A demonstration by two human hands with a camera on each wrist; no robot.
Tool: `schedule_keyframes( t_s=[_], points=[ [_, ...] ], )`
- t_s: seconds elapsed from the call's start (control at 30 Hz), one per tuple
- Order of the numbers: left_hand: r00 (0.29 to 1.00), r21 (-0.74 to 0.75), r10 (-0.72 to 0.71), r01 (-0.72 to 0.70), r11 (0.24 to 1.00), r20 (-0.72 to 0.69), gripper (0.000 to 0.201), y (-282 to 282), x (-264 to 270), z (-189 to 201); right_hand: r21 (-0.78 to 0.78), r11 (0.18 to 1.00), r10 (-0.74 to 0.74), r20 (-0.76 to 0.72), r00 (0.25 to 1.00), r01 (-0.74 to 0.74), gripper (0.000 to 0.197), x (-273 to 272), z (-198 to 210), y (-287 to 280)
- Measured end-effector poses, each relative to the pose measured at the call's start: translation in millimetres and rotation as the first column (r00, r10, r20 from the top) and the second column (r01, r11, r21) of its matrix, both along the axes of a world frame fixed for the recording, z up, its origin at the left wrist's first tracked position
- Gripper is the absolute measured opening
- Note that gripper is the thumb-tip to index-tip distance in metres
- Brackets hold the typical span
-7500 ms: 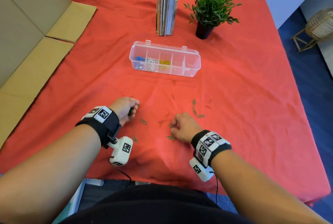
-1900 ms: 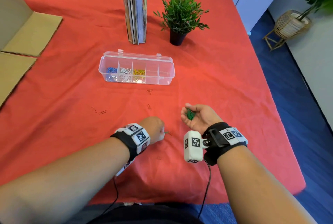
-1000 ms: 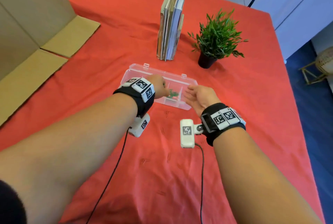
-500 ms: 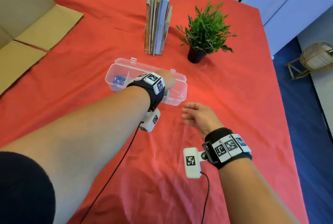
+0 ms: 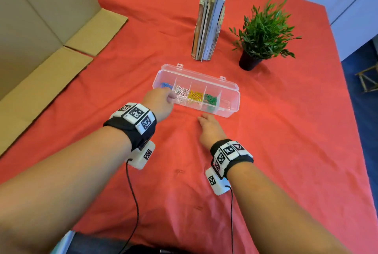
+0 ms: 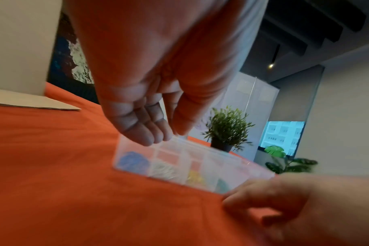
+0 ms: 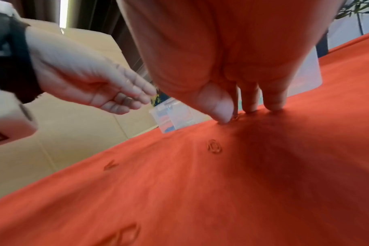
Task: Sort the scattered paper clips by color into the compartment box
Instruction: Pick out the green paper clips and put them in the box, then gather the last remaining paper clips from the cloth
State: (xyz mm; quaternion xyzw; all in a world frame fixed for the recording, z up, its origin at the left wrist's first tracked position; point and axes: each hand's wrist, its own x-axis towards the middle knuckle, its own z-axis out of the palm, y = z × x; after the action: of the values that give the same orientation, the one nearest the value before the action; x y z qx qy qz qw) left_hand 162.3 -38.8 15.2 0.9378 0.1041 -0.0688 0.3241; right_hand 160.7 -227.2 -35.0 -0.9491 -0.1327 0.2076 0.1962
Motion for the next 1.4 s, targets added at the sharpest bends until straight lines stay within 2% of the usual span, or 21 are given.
schedule_keyframes(
  t_s=[0.23, 0.37, 0.5, 0.63, 0.73, 0.8, 0.9, 0.93, 1.0, 1.1, 1.2, 1.3, 1.37, 1.4],
  points=[
    [0.996, 0.16, 0.016, -0.002, 0.987, -0.087, 0.03, 71, -52, -51, -0.159, 0.98, 0.142, 0.116, 0.983, -0.123, 0.039, -43, -7, -1],
    [0.994, 0.148, -0.072, 0.083, 0.986, -0.08, 0.023, 68, -65, -57, -0.179, 0.972, 0.174, 0.102, 0.979, -0.154, 0.027, -86, -8, -6],
    [0.984, 0.15, -0.154, 0.167, 0.974, -0.09, 0.022, 53, -74, -64, -0.221, 0.965, 0.163, 0.079, 0.983, -0.142, 0.027, -111, -7, -13],
    [0.989, 0.143, -0.141, 0.147, 0.979, -0.048, 0.022, 48, -77, -66, -0.215, 0.975, 0.057, 0.018, 0.998, -0.051, 0.028, -110, -8, -27],
    [0.971, 0.116, -0.22, 0.23, 0.966, -0.093, 0.021, 42, -80, -66, -0.117, 0.984, -0.142, -0.067, 0.988, 0.134, 0.029, -91, 1, -48],
    [0.959, 0.068, -0.257, 0.266, 0.962, -0.119, 0.022, 34, -84, -64, -0.07, 0.962, -0.268, -0.028, 0.963, 0.265, 0.028, -77, 5, -67],
    [0.936, -0.052, -0.305, 0.301, 0.952, -0.174, 0.028, 16, -90, -55, -0.078, 0.913, -0.398, 0.05, 0.916, 0.401, 0.034, -60, 2, -97],
    [0.932, -0.144, -0.293, 0.267, 0.953, -0.213, 0.029, 10, -91, -52, -0.091, 0.893, -0.437, 0.055, 0.898, 0.441, 0.035, -56, 0, -105],
    [0.928, -0.375, -0.206, 0.08, 0.924, -0.31, 0.028, 1, -95, -48, -0.114, 0.858, -0.497, 0.062, 0.866, 0.501, 0.036, -51, -5, -116],
    [0.916, -0.568, -0.087, -0.167, 0.806, -0.393, 0.025, -5, -101, -42, -0.163, 0.853, -0.492, 0.066, 0.868, 0.496, 0.04, -55, -9, -114],
    [0.895, -0.657, -0.025, -0.307, 0.688, -0.445, 0.035, -1, -105, -38, -0.152, 0.912, -0.378, 0.056, 0.924, 0.382, 0.042, -73, -8, -91],
    [0.877, -0.695, 0.049, -0.411, 0.59, -0.478, 0.033, 10, -104, -33, -0.044, 0.971, -0.235, 0.045, 0.971, 0.237, 0.036, -100, -6, -62],
    [0.867, -0.663, 0.137, -0.459, 0.591, -0.479, 0.03, 19, -103, -34, 0.027, 0.989, -0.147, -0.041, 0.988, 0.148, 0.044, -115, -1, -47],
    [0.868, -0.632, 0.185, -0.468, 0.618, -0.462, 0.028, 24, -102, -37, 0.046, 0.991, -0.124, -0.09, 0.988, 0.128, 0.045, -120, 1, -43]
  ],
)
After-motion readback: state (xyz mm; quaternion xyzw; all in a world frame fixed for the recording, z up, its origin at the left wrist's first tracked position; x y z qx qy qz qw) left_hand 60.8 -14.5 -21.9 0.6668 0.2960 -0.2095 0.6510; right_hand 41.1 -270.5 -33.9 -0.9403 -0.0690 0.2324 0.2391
